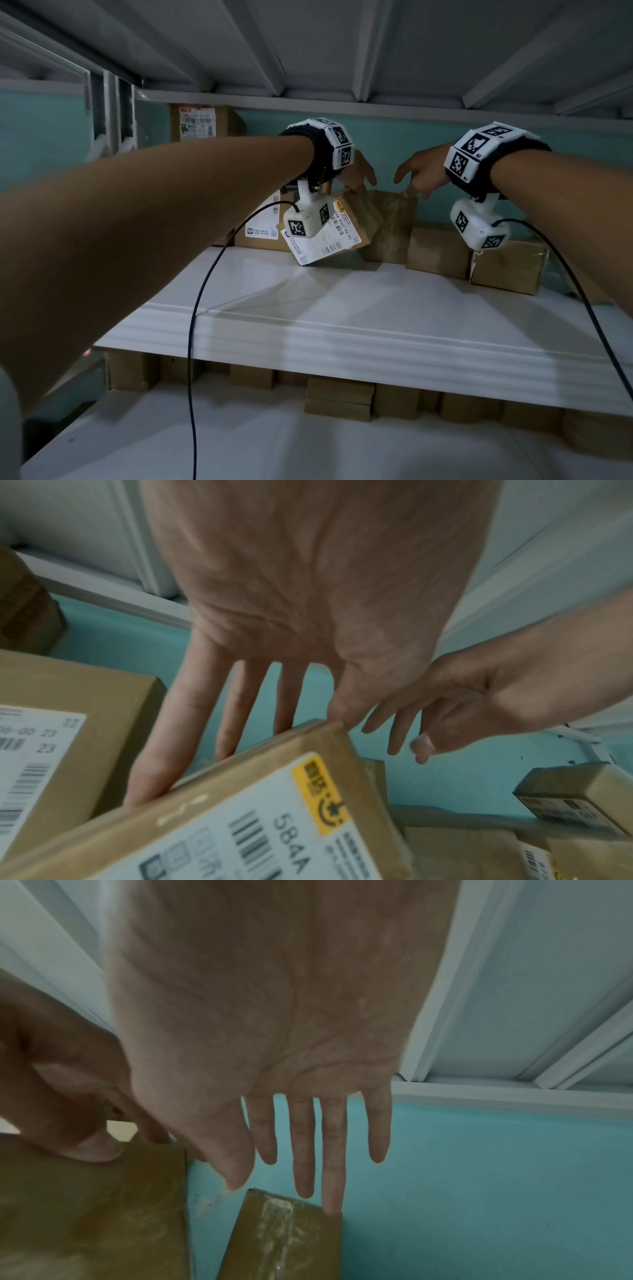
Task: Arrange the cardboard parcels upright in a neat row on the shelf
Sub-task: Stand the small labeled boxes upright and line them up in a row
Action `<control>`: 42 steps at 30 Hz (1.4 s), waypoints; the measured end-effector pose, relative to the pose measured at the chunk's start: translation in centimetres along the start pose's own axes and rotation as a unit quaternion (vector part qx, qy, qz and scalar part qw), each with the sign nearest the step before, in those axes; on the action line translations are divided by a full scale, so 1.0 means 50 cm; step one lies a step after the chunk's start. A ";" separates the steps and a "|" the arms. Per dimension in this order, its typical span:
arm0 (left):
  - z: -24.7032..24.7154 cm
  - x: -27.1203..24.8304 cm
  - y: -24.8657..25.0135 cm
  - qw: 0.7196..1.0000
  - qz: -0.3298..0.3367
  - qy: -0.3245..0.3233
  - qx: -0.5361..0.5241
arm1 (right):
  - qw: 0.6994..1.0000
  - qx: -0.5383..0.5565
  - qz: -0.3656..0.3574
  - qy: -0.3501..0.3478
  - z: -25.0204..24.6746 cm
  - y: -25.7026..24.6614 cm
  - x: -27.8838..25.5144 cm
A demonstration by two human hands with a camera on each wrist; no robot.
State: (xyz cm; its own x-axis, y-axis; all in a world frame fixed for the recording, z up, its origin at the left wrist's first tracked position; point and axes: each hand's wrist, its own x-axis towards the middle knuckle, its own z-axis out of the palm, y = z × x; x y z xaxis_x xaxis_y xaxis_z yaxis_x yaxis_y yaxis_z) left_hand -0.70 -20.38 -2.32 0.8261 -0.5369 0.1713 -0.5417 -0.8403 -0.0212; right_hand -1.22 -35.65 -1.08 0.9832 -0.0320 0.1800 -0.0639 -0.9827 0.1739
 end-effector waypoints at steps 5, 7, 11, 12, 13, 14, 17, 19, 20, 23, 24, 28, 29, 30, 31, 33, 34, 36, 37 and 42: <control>-0.010 -0.004 -0.027 0.999 0.002 -0.008 -0.034 | 0.999 0.028 -0.007 -0.014 -0.006 -0.019 0.005; -0.017 -0.010 -0.035 0.999 -0.008 -0.006 -0.044 | 0.998 0.050 -0.014 -0.025 -0.010 -0.028 0.003; -0.019 -0.014 -0.053 0.997 -0.013 0.009 -0.071 | 0.992 0.104 -0.043 -0.060 -0.010 -0.064 -0.009; -0.018 -0.014 -0.059 0.997 -0.013 0.012 -0.077 | 0.990 0.117 -0.047 -0.064 -0.009 -0.074 -0.011; -0.018 -0.015 -0.065 0.996 -0.015 0.013 -0.084 | 0.988 0.128 -0.051 -0.068 -0.008 -0.084 -0.012; -0.019 -0.017 -0.071 0.996 -0.020 0.014 -0.088 | 0.987 0.135 -0.053 -0.071 -0.007 -0.095 -0.014; -0.018 -0.021 -0.090 0.992 -0.033 0.026 -0.122 | 0.987 0.137 -0.059 -0.058 -0.007 -0.119 -0.009; -0.018 -0.022 -0.104 0.988 -0.040 0.027 -0.149 | 0.989 0.130 -0.062 -0.044 -0.004 -0.131 -0.007; -0.018 -0.023 -0.112 0.986 -0.044 0.026 -0.162 | 0.989 0.130 -0.063 -0.040 -0.003 -0.136 -0.005; -0.018 -0.024 -0.137 0.977 -0.050 0.026 -0.206 | 0.988 0.133 -0.072 -0.021 -0.002 -0.151 -0.004; -0.018 -0.023 -0.145 0.974 -0.051 0.027 -0.220 | 0.988 0.137 -0.072 -0.017 -0.005 -0.153 -0.005; -0.013 -0.016 -0.165 0.964 -0.053 0.036 -0.256 | 0.984 0.170 -0.061 0.004 -0.026 -0.149 -0.005; -0.011 -0.013 -0.166 0.961 -0.051 0.029 -0.269 | 0.981 0.187 -0.053 0.008 -0.033 -0.147 -0.003; -0.009 -0.011 -0.165 0.957 -0.050 0.024 -0.283 | 0.978 0.205 -0.045 0.013 -0.039 -0.143 -0.001; -0.006 -0.010 -0.161 0.954 -0.051 0.019 -0.296 | 0.974 0.221 -0.040 0.023 -0.043 -0.140 0.001; 0.000 -0.005 -0.155 0.952 -0.047 0.004 -0.302 | 0.973 0.219 -0.047 0.052 -0.042 -0.133 -0.001; 0.003 -0.001 -0.154 0.954 -0.045 -0.001 -0.295 | 0.977 0.197 -0.055 0.068 -0.040 -0.129 -0.004; 0.010 0.003 -0.151 0.958 -0.039 0.000 -0.284 | 0.986 0.130 -0.070 0.082 -0.032 -0.127 -0.009; 0.012 0.007 -0.151 0.958 -0.037 0.003 -0.285 | 0.988 0.107 -0.070 0.081 -0.028 -0.128 -0.014; 0.011 0.019 -0.143 0.954 -0.033 0.021 -0.296 | 0.993 0.068 -0.064 0.072 -0.023 -0.123 -0.014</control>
State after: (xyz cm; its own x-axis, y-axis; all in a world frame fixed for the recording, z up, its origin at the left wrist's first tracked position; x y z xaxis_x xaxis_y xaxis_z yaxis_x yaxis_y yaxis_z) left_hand 4.03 -14.93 -2.55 0.8612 -0.4700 0.1934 -0.4920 -0.6755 0.5493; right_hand -1.72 -29.38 -1.14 0.9463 0.1122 0.3032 0.0939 -0.9928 0.0744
